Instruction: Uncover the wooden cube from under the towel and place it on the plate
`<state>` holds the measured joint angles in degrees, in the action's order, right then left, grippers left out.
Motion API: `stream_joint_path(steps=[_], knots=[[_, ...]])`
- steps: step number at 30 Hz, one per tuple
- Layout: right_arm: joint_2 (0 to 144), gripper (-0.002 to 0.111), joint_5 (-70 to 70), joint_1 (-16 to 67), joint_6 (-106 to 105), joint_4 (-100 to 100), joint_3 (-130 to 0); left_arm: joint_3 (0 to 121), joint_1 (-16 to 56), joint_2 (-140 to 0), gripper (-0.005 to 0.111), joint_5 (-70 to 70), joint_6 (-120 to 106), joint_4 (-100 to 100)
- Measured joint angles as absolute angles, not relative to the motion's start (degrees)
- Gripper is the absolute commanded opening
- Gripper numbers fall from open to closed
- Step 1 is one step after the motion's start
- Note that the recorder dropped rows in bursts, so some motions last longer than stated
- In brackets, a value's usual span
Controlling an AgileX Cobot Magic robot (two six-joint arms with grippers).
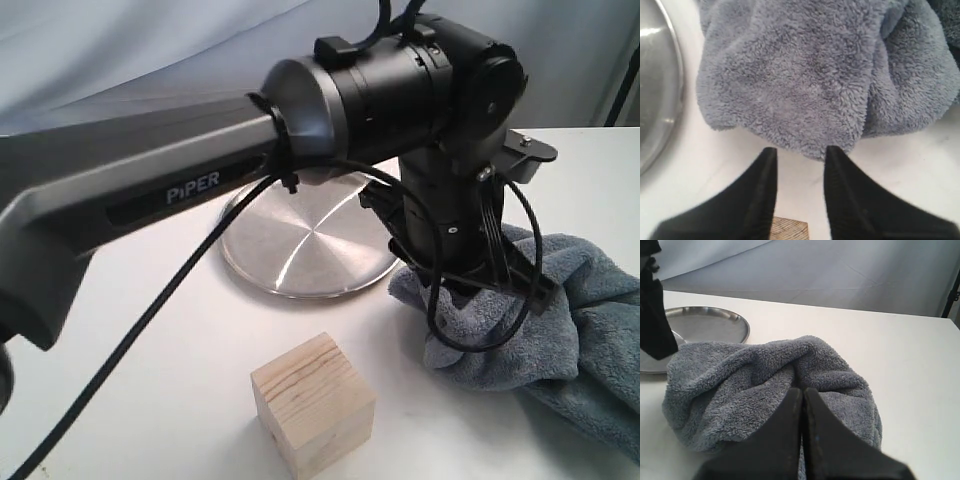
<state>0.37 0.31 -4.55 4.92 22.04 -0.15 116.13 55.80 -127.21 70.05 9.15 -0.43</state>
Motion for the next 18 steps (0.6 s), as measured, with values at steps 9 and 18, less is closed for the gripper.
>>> stream_joint_path(steps=[9,18], knots=[[0.37,0.003,0.31,-4.55,4.92,22.04,-0.15,116.13,55.8,-121.48,0.0,70.16,6.28,2.38],[0.37,0.003,0.31,-4.55,4.92,22.04,-0.15,103.52,55.8,-112.31,0.0,69.95,4.98,2.38]])
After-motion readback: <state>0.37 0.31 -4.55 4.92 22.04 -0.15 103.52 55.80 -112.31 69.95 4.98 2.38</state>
